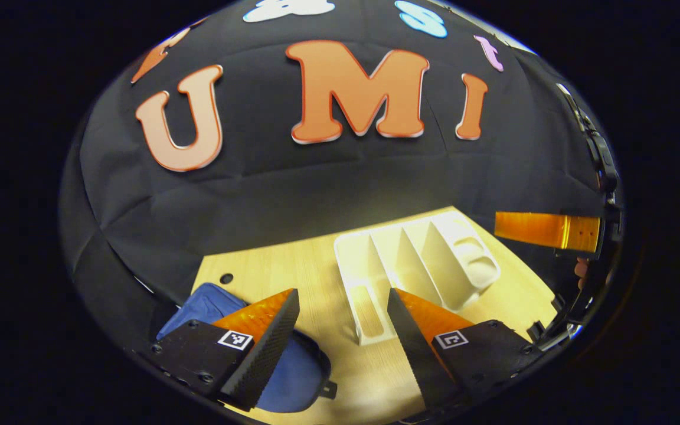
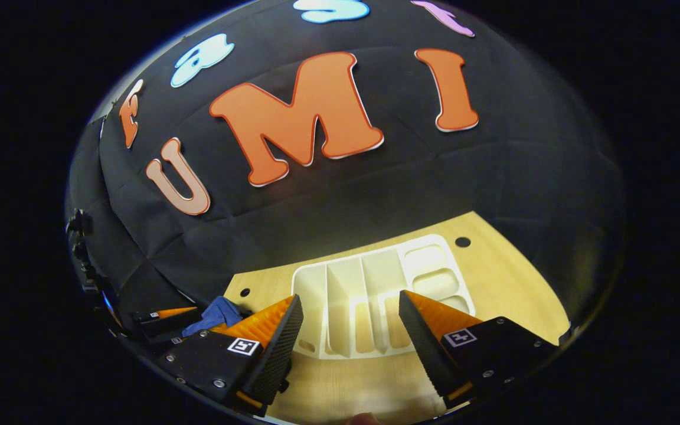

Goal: Open the schoolbag, grab two books from the bookshelf and put them into the schoolbag.

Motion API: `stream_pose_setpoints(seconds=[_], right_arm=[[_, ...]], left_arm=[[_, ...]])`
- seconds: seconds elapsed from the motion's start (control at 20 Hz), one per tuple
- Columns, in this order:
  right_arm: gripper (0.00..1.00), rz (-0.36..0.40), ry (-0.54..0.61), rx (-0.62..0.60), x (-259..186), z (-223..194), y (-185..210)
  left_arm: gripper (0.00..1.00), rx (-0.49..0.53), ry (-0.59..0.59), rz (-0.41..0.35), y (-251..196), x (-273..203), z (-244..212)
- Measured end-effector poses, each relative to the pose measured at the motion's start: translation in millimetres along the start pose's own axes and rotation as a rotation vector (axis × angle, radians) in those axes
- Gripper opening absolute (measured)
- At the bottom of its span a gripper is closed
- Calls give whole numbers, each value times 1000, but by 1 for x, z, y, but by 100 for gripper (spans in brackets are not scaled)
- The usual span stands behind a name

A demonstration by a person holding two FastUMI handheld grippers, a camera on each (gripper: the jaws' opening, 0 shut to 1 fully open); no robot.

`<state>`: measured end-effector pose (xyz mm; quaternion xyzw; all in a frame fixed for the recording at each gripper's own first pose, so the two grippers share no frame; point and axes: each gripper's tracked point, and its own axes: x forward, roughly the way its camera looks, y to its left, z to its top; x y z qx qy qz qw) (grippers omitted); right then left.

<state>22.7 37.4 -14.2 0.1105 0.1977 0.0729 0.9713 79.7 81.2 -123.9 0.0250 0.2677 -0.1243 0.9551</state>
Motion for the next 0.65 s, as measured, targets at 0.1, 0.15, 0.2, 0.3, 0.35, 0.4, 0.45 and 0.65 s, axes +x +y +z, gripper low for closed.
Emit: stream_pose_setpoints(seconds=[0.1, 0.15, 0.2, 0.3, 0.35, 0.4, 0.45, 0.65], right_arm=[[97, -23, -75, -45, -13, 14, -8], [97, -32, -117, -65, -17, 23, -9], [97, -44, -155, -81, -21, 31, -11], [97, -55, -220, -109, -24, 42, -12], [97, -64, -243, -128, -25, 46, -14], [97, -67, -267, -144, -27, 51, -14], [97, -75, -283, -157, -29, 53, -16], [97, -75, -363, -177, -35, 63, -14]], left_arm=[[96, -11, -94, 31, 3, 0, 19], [96, -14, -140, 51, 3, -4, 27], [96, -15, -180, 62, 3, -6, 33], [99, -18, -237, 84, 3, -10, 43], [99, -22, -266, 94, 4, -9, 50], [99, -29, -304, 109, 5, -13, 58], [95, -38, -343, 119, 4, -16, 67], [94, -49, -550, 141, -5, -46, 102]])
